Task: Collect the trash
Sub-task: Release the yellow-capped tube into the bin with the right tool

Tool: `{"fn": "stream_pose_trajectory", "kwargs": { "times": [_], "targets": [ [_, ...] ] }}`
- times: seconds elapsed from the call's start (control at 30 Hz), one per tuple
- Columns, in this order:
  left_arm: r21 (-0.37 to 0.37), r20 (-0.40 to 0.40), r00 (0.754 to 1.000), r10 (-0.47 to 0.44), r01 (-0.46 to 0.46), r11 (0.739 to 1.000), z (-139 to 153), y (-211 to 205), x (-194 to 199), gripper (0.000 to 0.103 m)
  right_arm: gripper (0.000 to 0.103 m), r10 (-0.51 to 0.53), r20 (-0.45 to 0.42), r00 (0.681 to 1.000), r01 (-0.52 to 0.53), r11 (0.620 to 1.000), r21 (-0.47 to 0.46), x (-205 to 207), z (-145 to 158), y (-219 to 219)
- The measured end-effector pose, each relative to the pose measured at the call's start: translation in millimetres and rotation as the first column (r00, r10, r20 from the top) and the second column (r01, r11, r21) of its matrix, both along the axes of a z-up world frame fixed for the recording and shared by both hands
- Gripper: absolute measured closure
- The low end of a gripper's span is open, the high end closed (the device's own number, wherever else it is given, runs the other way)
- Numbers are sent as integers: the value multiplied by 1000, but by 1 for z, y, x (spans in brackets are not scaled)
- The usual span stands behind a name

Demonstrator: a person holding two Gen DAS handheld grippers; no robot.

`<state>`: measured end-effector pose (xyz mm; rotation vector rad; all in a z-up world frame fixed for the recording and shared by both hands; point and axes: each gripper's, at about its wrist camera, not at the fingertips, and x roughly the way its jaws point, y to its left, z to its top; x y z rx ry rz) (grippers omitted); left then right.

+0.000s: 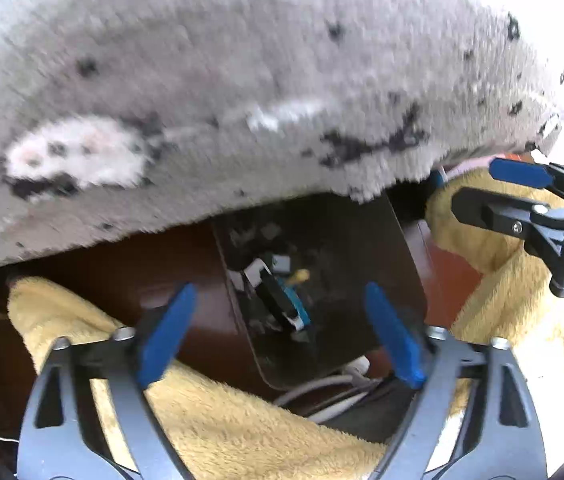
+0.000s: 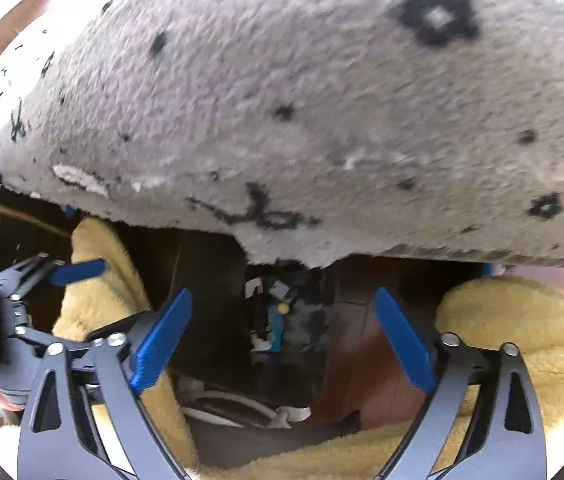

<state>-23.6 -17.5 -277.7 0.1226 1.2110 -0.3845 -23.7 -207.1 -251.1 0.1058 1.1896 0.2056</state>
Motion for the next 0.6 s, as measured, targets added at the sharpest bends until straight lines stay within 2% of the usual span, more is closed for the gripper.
{"fn": "stream_pose_trajectory", "kwargs": {
  "times": [0.13, 0.37, 0.6],
  "targets": [
    [-8, 66, 998, 9, -8, 1000, 21, 3, -2, 8, 4, -9, 47, 999, 11, 999, -35, -2, 13, -1],
    [-22, 154, 988, 32, -29, 999, 68, 11, 3, 8, 4, -32, 158, 987, 42, 997, -59, 2, 55, -18],
    [-14, 275, 961, 29, -26, 1000, 119, 24, 17, 8, 4, -55, 267, 962, 71, 996, -53, 22, 102, -30]
  ]
}}
